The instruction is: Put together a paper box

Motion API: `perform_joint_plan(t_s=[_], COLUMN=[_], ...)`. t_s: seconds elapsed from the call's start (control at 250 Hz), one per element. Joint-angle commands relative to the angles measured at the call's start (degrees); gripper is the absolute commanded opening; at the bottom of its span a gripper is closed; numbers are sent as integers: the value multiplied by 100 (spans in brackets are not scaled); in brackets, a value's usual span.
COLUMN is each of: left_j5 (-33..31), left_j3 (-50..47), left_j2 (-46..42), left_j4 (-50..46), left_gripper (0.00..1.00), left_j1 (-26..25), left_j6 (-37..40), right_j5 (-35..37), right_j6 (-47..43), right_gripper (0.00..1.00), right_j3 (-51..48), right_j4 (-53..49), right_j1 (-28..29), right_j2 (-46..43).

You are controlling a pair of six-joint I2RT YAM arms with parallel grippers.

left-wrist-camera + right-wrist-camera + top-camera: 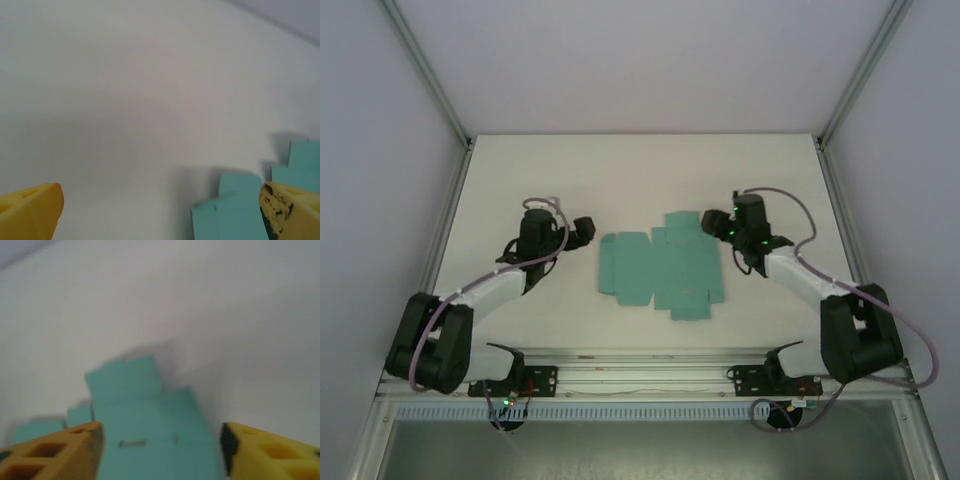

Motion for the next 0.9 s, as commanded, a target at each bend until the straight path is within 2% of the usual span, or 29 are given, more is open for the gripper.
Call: perform_joint_plan(t_s=[0.0,0.18,0.312,0.4,0.516,0.604,0.76,0.895], left_j5=[900,1574,2014,2062,2191,2473,2809,2856], left_j3=[288,158,0,-139,-172,-173,-55,-91], left_j2=[378,773,978,1149,1431,1660,1768,1505], left_j4=[-518,-213,158,482,929,1481,1986,2289], left_gripper=[100,100,99,97,86,74,44,24], left_j1=[-215,-419,-607,-690,-705,-701,-705,-693], left_j6=[-274,-447,-532,-549,-763,-981,-1234,-1325], right_j5=[-299,-220,-382,-322,-356,-389,-308,-279], right_j6=[601,956,1067,1170,1244,1202,1211,1124], right_gripper=[57,47,46,46,46,46,44,45], right_j3=[45,-217,-395,-553,-718,-768,-760,-751], right_j4=[-635,-363,-128,9,246,360,477,476], right_j1=[219,216,217,222,202,220,223,222], right_j2=[298,855,1042,1086,1198,1286,1420,1250])
